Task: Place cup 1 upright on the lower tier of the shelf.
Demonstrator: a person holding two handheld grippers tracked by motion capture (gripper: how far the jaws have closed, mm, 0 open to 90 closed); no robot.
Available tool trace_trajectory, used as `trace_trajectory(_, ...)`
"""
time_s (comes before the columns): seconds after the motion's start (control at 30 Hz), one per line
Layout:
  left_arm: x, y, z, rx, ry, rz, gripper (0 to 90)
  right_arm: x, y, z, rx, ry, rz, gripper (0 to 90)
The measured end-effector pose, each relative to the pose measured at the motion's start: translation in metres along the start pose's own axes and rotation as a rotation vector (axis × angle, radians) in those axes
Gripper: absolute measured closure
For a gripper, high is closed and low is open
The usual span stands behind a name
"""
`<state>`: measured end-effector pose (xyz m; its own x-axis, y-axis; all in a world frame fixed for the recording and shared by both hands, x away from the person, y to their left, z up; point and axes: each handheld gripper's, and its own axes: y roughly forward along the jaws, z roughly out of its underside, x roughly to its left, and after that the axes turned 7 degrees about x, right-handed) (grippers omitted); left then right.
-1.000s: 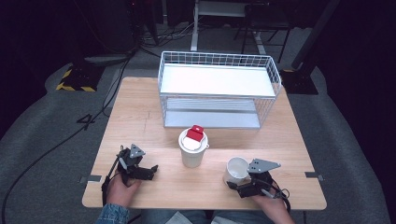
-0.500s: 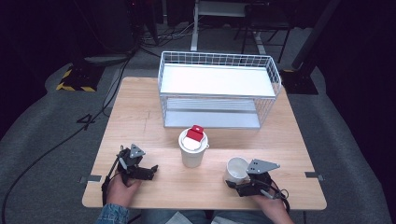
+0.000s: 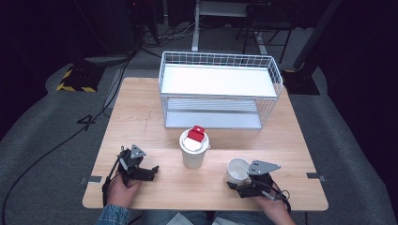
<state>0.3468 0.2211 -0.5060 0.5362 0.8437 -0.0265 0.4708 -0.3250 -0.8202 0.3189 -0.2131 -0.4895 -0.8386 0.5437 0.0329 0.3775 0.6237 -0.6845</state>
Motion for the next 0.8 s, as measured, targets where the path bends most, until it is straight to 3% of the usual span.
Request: trace_trajectory(0.8,0.0,0.0,0.0,0.0,0.0,0.0,1.1,0.0,-0.015,-0.024,-0.018,-0.032,-0.005,23.1)
